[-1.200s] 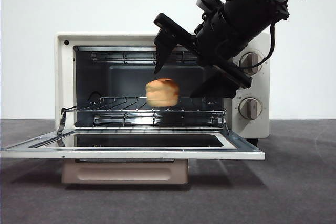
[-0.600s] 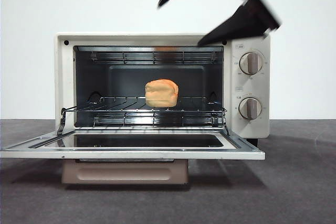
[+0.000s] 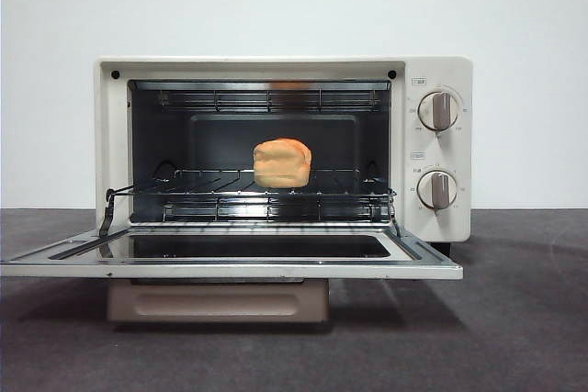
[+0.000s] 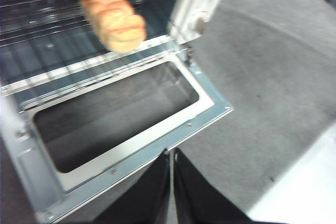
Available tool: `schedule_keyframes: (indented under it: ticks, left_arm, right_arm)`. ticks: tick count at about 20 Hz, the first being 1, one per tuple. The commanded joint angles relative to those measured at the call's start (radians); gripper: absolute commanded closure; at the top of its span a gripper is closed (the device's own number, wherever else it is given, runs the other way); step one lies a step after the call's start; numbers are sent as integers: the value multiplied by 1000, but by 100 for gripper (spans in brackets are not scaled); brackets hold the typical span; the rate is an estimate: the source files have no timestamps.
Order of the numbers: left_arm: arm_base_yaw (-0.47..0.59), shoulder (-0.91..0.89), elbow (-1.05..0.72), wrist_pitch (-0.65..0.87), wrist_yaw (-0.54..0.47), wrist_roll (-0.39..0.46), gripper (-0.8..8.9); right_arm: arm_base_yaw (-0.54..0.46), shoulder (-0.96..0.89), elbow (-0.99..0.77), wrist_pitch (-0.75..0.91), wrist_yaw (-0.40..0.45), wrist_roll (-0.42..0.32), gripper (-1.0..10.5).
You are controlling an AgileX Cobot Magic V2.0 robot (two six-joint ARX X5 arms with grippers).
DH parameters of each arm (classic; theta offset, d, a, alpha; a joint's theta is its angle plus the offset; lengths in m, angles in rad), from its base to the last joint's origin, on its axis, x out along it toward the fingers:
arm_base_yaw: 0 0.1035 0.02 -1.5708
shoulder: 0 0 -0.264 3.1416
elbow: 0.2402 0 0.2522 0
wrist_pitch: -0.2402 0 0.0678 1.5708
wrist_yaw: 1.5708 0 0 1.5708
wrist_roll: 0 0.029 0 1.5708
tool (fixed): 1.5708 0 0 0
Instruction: The left arm flap open the oven, the right arm pick bread and place it into oven, the left arm flap close the oven
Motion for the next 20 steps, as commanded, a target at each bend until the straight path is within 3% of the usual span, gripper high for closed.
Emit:
schedule_keyframes:
  ticks: [1,3,6,10,12,16,20]
  left_arm:
    - [39,37,16,16,43,56,800]
    - [144,71,16,1,117,84,801]
    - [367,153,14,-1,355,109,801]
    - [614,280,-15,12,489,112,801]
    - [694,329,-60,49,533,95,801]
    - [816,381,-208,212,576,-31,801]
    - [850,410,-330,317,575,-50,800]
  right_arm:
    - [9,-64,7,-69,66,-14,523]
    - [9,-130,6,-136,94,-13,523]
    - [10,-208,6,-206,91,-7,523]
    - [10,-270,6,-283,90,-4,523]
    - [10,-283,6,-309,90,-4,523]
    - [10,-286,6,-330,90,-4,523]
    - [10,-286,6,-328,99,-8,523]
